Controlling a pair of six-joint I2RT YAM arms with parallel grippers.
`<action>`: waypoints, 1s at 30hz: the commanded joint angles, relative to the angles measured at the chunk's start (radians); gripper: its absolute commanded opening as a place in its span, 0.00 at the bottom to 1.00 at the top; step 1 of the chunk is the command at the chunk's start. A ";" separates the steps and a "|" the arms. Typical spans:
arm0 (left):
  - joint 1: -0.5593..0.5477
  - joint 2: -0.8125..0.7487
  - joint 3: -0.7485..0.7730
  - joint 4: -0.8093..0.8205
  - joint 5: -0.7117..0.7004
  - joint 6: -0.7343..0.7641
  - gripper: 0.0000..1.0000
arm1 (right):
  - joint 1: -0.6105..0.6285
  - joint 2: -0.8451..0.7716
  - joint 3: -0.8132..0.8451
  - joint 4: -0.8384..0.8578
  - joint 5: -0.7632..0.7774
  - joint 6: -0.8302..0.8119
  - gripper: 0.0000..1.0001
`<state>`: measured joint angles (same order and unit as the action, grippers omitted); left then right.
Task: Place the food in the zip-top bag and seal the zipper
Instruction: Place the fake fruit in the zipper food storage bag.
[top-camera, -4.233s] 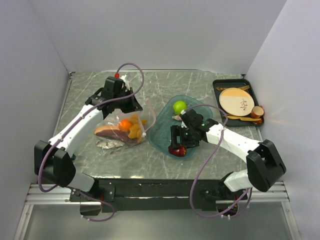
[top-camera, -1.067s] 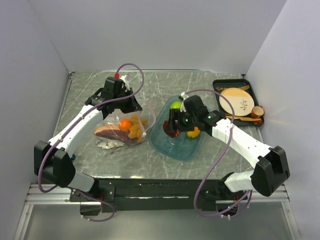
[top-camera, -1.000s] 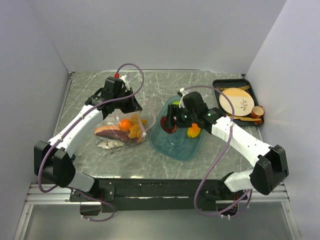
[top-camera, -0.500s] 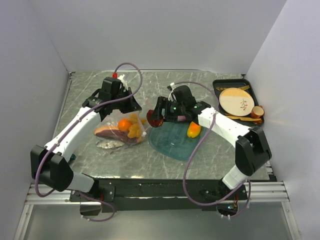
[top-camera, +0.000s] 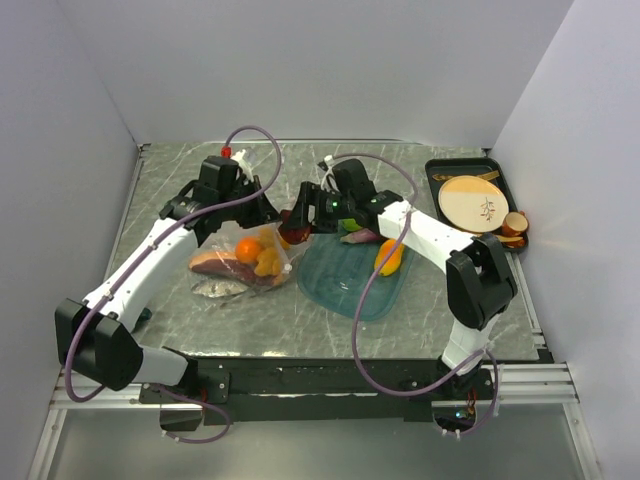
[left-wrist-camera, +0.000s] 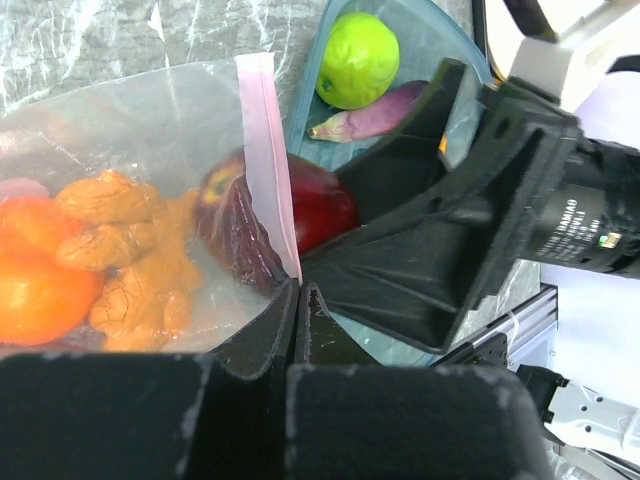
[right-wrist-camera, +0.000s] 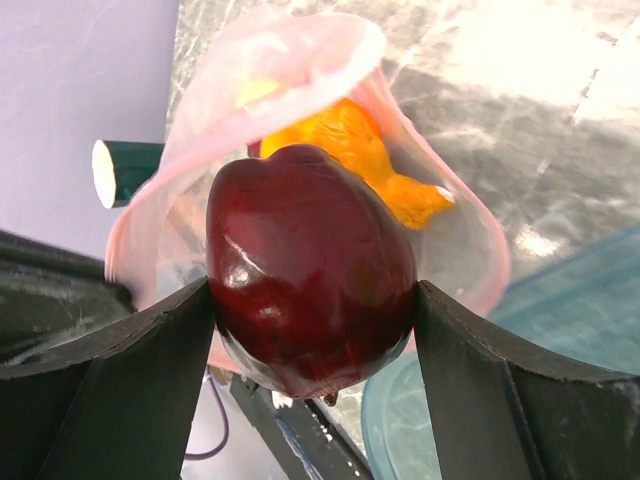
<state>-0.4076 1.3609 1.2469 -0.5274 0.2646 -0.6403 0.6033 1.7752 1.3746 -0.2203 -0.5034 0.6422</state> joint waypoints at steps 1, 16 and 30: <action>-0.004 -0.057 0.026 0.023 0.001 -0.005 0.01 | 0.045 0.044 0.086 0.019 -0.040 -0.009 0.48; -0.004 -0.120 0.048 0.006 -0.131 -0.002 0.01 | 0.108 0.133 0.153 0.125 -0.095 0.036 0.82; 0.001 -0.151 0.060 0.026 -0.234 -0.009 0.01 | 0.105 0.012 0.073 0.122 -0.041 -0.033 0.99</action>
<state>-0.4072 1.2499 1.2572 -0.5575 0.0734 -0.6476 0.6998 1.8961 1.4506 -0.1226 -0.5671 0.6544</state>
